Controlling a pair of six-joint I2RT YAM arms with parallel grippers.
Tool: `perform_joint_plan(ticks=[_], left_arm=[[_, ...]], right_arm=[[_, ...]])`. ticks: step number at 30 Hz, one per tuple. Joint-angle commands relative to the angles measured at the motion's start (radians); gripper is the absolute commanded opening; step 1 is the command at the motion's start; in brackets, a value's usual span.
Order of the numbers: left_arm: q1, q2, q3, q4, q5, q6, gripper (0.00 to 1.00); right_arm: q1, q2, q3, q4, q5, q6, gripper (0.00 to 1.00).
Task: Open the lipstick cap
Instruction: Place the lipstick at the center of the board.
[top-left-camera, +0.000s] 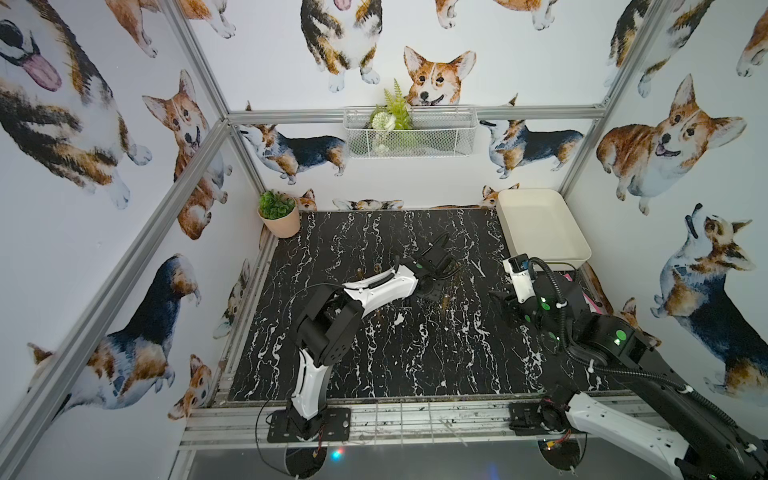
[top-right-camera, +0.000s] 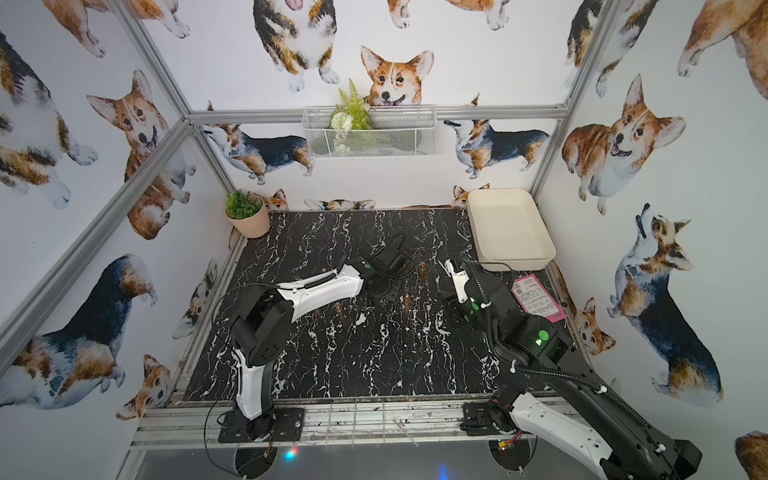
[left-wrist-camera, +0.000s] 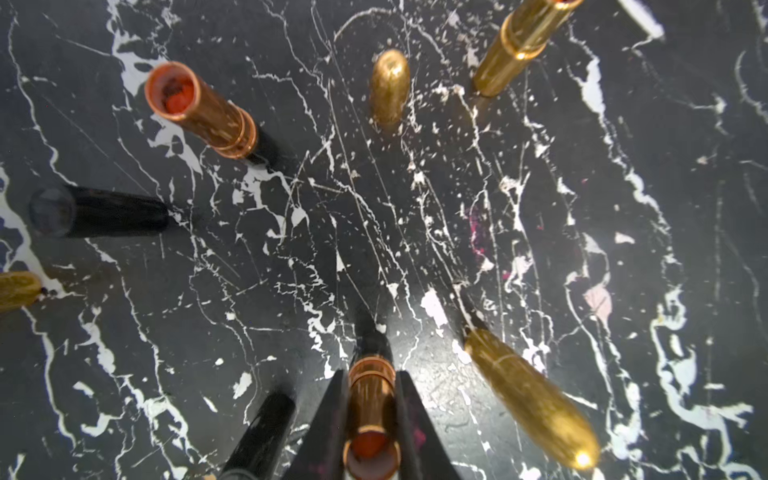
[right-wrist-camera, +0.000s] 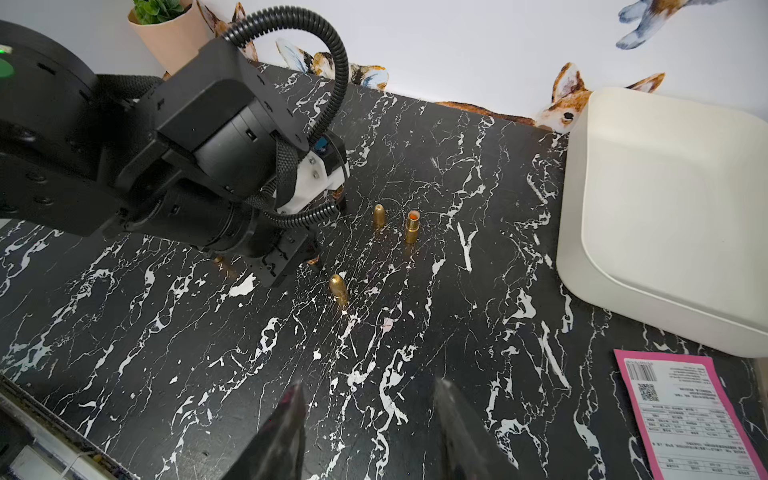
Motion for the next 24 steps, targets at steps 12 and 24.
perform_joint_plan(ticks=[12,24], left_arm=[[0.003,0.019,-0.027,0.004,-0.015,-0.017,0.27],[0.003,-0.005,-0.015,-0.009,-0.024,-0.019,0.46]], right_arm=[[-0.001,0.003,-0.005,0.009,0.015,-0.01,0.54],[-0.002,0.009,-0.01,0.017,0.009,-0.011,0.55]])
